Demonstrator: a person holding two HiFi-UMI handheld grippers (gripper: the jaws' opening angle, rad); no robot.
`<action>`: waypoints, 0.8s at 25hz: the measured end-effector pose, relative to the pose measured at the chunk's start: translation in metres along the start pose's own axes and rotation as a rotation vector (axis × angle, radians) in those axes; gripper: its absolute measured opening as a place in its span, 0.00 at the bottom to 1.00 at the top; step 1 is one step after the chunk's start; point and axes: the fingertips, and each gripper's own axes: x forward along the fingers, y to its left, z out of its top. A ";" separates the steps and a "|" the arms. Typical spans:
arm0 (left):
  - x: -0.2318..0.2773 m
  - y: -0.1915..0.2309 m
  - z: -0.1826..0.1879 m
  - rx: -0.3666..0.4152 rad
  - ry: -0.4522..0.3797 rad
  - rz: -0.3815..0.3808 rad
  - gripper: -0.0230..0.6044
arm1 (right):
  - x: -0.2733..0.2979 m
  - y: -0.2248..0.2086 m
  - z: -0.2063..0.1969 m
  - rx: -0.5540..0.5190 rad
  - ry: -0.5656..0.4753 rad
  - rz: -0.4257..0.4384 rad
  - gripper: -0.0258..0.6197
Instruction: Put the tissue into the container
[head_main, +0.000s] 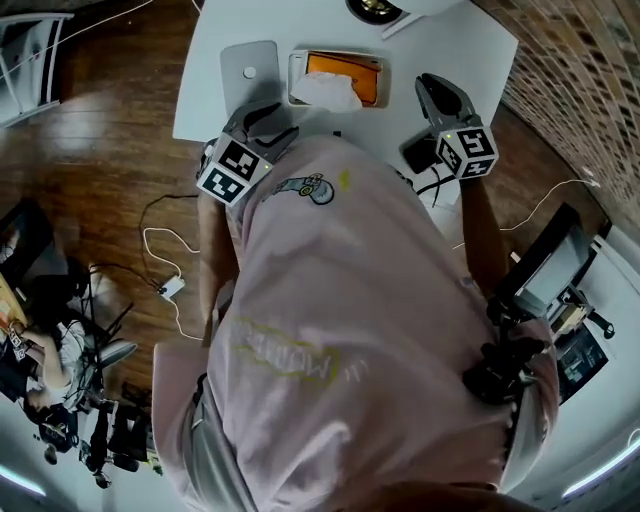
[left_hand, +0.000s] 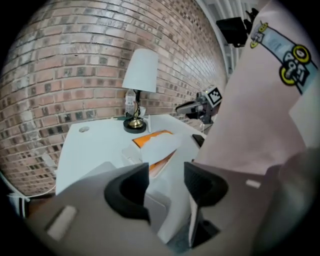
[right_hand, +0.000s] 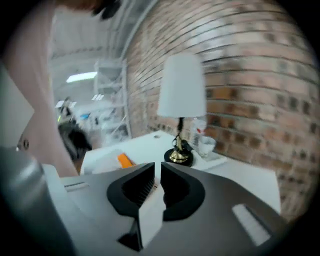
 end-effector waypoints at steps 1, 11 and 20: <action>0.000 -0.004 0.002 0.010 0.008 -0.004 0.39 | -0.011 -0.001 0.002 0.166 -0.076 -0.047 0.09; 0.010 -0.023 0.005 0.106 0.088 -0.013 0.39 | -0.026 0.034 -0.035 0.381 -0.185 -0.136 0.05; 0.009 -0.024 0.007 0.107 0.083 0.001 0.39 | -0.027 0.025 -0.040 0.429 -0.203 -0.154 0.05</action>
